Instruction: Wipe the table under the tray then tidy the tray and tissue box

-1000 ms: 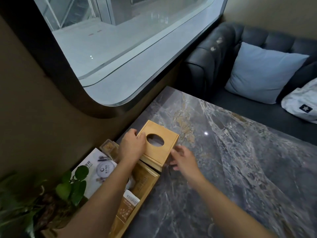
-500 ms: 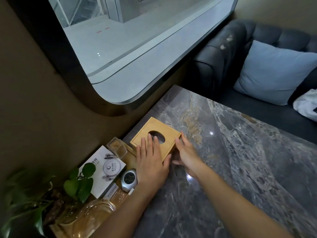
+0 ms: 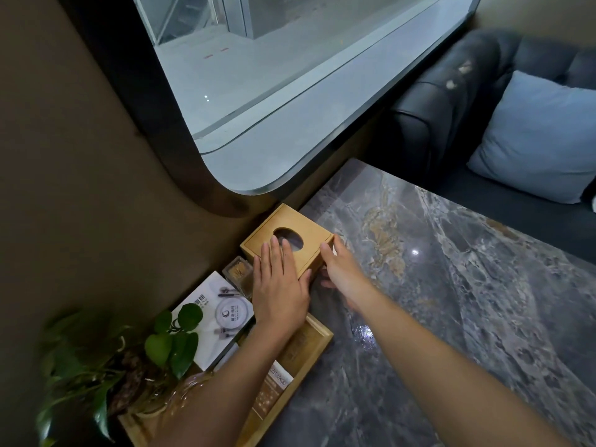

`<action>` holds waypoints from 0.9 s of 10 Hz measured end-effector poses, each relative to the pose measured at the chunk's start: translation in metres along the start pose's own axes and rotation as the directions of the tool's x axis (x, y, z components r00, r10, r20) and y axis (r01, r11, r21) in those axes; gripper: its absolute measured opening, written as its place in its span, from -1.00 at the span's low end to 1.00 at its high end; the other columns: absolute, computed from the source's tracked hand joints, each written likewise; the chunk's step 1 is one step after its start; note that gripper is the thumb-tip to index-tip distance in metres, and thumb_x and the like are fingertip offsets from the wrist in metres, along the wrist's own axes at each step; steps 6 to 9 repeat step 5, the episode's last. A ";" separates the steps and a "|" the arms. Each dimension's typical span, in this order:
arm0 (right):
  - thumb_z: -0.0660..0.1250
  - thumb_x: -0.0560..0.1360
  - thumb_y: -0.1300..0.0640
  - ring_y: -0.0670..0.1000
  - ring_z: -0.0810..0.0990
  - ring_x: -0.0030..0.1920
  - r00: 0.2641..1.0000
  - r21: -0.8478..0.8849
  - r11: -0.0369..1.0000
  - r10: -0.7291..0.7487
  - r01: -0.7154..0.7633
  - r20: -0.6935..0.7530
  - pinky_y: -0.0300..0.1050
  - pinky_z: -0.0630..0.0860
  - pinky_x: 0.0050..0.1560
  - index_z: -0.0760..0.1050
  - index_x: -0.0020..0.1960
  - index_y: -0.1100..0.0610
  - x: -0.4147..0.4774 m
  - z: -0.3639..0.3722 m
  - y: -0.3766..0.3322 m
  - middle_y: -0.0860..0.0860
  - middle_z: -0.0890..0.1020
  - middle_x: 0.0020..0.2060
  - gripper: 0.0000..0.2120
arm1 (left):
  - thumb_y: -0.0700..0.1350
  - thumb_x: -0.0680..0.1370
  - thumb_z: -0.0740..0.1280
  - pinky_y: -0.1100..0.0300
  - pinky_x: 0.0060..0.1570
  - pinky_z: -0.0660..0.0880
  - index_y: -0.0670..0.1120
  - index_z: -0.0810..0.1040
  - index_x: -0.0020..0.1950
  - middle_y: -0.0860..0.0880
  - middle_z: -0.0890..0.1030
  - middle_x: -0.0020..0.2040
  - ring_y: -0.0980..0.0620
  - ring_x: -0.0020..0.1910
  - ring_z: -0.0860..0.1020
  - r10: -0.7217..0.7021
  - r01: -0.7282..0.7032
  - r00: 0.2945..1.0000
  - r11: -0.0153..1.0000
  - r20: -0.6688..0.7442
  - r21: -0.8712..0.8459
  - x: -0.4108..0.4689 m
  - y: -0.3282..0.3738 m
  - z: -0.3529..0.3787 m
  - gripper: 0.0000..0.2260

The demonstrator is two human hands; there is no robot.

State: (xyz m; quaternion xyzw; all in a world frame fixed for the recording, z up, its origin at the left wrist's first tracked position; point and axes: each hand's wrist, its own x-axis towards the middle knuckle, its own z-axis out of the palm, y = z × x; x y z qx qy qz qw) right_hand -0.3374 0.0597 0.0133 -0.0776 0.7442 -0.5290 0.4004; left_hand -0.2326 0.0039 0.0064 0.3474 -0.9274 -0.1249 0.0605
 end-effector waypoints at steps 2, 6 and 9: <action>0.04 0.59 -0.07 0.15 0.33 0.39 0.998 -0.194 0.981 -0.036 0.026 -0.051 0.16 0.29 0.40 -0.01 0.50 0.02 -0.001 0.001 -0.009 0.10 0.28 0.45 -0.47 | 0.10 0.60 -0.02 0.01 0.49 -0.16 -0.14 -0.10 0.51 -0.16 -0.06 0.56 -0.11 0.53 -0.15 -0.019 0.018 0.999 1.000 0.030 0.009 0.003 0.000 -0.005 -0.43; 0.11 0.58 -0.03 0.17 0.48 0.23 0.995 -0.432 0.901 -0.084 0.050 -0.059 -0.02 0.39 0.20 0.33 0.35 0.21 -0.014 -0.027 -0.014 0.17 0.49 0.27 -0.56 | 0.07 0.59 0.08 0.00 0.50 -0.09 -0.11 -0.06 0.51 -0.16 -0.03 0.56 -0.12 0.53 -0.11 -0.029 0.029 0.996 1.000 0.079 0.005 0.002 0.004 -0.018 -0.42; 0.11 0.58 -0.03 0.17 0.48 0.23 0.995 -0.432 0.901 -0.084 0.050 -0.059 -0.02 0.39 0.20 0.33 0.35 0.21 -0.014 -0.027 -0.014 0.17 0.49 0.27 -0.56 | 0.07 0.59 0.08 0.00 0.50 -0.09 -0.11 -0.06 0.51 -0.16 -0.03 0.56 -0.12 0.53 -0.11 -0.029 0.029 0.996 1.000 0.079 0.005 0.002 0.004 -0.018 -0.42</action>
